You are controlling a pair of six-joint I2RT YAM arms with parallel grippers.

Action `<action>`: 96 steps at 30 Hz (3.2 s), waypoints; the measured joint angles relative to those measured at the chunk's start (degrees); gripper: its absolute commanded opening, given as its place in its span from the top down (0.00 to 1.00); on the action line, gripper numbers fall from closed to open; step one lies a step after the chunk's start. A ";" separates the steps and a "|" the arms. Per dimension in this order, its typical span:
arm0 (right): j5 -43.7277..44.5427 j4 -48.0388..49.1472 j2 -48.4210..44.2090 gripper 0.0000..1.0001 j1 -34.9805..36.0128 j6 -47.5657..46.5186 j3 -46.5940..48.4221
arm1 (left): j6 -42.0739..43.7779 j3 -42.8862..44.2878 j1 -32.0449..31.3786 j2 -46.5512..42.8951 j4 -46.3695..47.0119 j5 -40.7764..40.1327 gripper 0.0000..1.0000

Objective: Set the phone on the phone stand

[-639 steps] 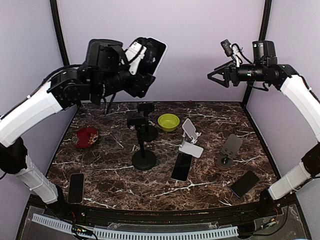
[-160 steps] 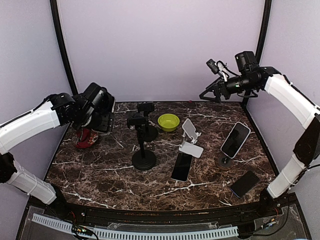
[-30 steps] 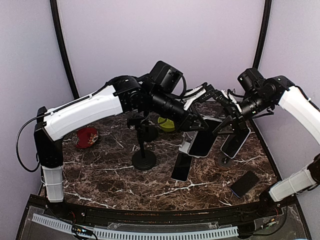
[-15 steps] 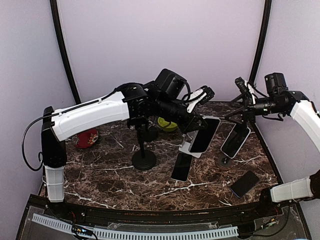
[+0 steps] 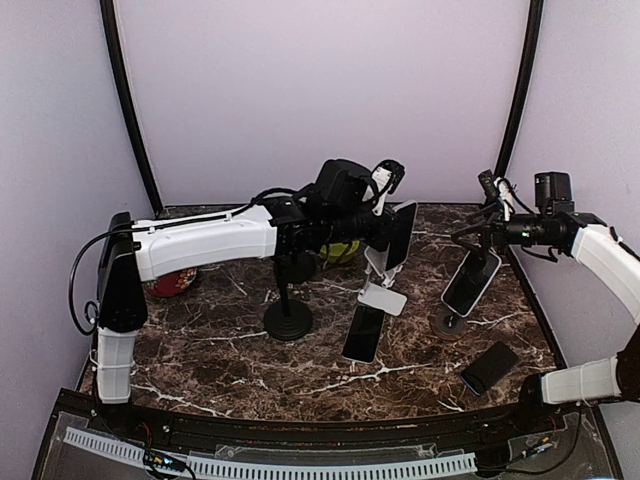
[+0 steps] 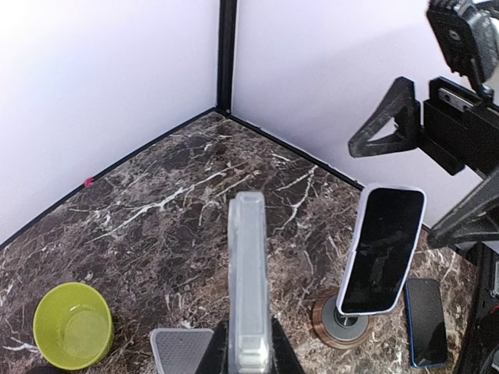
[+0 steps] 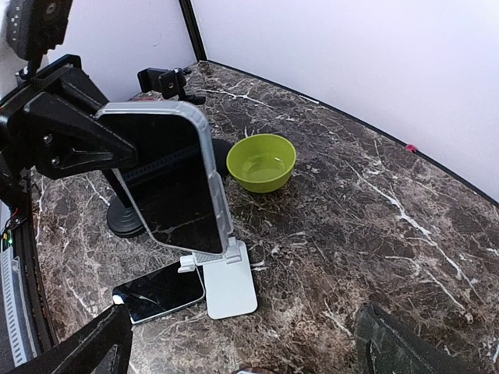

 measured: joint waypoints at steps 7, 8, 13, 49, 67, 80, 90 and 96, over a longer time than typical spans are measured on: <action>0.00 0.81 -0.24 0.00 0.00 -0.70 -0.20 | -4.44 -4.11 0.37 0.13 6.80 -4.76 1.00; -0.02 1.01 -0.33 0.00 0.00 -0.81 -0.42 | -5.09 -4.44 0.37 0.13 7.34 -4.98 1.00; -0.17 1.01 -0.35 0.00 0.00 -1.42 -0.79 | -7.50 -5.73 0.63 0.13 9.27 -5.57 1.00; -2.86 0.96 -0.15 0.00 0.00 -3.21 -0.87 | -13.90 -23.61 0.70 -5.70 24.96 -10.91 1.00; -3.39 0.94 0.07 0.00 0.00 -3.37 -1.25 | -15.72 -25.16 0.70 -5.70 27.06 -11.21 0.92; -3.87 0.92 0.28 0.00 0.00 -4.04 -1.29 | -16.15 -25.86 0.96 -5.70 26.80 -13.60 0.77; -3.98 0.90 0.55 0.00 0.00 -4.24 -1.29 | -16.20 -26.69 1.22 -5.70 26.53 -14.60 0.50; -4.11 0.83 0.61 0.00 0.00 -4.37 -1.33 | -16.04 -26.69 1.22 -5.70 26.21 -14.38 0.46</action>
